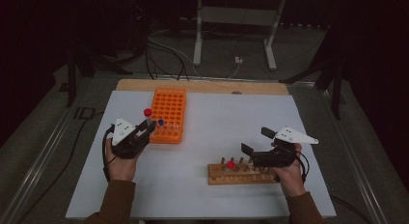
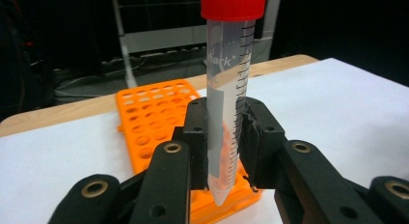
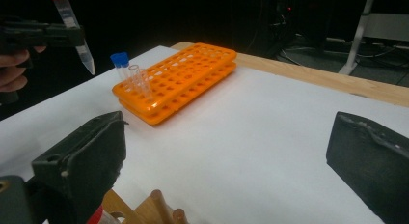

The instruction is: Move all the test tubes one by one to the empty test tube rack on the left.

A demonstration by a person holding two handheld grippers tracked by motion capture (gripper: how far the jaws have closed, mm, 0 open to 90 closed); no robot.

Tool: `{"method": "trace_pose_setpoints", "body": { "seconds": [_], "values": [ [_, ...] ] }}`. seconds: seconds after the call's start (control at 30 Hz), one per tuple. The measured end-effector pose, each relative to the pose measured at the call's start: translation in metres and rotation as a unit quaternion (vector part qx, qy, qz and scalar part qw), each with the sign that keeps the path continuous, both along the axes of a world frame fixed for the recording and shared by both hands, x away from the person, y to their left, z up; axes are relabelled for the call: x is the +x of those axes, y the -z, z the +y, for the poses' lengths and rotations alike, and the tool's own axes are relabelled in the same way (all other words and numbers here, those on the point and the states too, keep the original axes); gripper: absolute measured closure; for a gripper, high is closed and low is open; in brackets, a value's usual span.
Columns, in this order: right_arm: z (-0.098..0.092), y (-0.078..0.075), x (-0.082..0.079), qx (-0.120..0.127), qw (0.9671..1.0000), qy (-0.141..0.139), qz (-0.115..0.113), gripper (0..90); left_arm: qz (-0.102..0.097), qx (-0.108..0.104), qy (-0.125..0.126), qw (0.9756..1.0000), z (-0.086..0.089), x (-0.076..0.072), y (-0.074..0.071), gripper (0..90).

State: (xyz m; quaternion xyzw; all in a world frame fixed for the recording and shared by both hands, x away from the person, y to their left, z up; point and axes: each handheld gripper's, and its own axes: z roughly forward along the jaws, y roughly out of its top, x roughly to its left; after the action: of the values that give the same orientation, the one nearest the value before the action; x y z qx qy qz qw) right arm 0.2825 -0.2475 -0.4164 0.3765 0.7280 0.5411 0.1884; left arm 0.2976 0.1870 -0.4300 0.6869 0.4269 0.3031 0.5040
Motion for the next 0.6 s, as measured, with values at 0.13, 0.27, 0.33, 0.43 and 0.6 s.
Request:
{"method": "trace_pose_setpoints", "body": {
  "seconds": [0.13,0.27,0.33,0.43,0.6],
  "values": [
    [0.001,0.000,-0.001,0.000,1.0000,0.000,-0.002,0.5,0.002,0.003,-0.021,0.9998,0.005,0.009,0.006,74.9],
    [0.002,0.000,0.000,0.001,1.0000,-0.002,-0.003,0.6,0.007,0.008,-0.039,0.9992,0.007,0.021,0.012,75.0],
    [0.003,0.000,-0.001,-0.001,1.0000,-0.002,-0.004,0.5,0.012,0.009,-0.047,0.9988,0.009,0.028,0.016,74.9],
    [0.002,0.001,-0.001,0.002,1.0000,-0.001,-0.005,0.6,0.019,0.004,-0.053,0.9984,0.010,0.037,0.021,74.9],
    [0.002,0.001,-0.001,0.004,1.0000,-0.003,-0.005,0.6,0.026,-0.005,-0.063,0.9977,0.010,0.048,0.027,75.0]
  ]
}}
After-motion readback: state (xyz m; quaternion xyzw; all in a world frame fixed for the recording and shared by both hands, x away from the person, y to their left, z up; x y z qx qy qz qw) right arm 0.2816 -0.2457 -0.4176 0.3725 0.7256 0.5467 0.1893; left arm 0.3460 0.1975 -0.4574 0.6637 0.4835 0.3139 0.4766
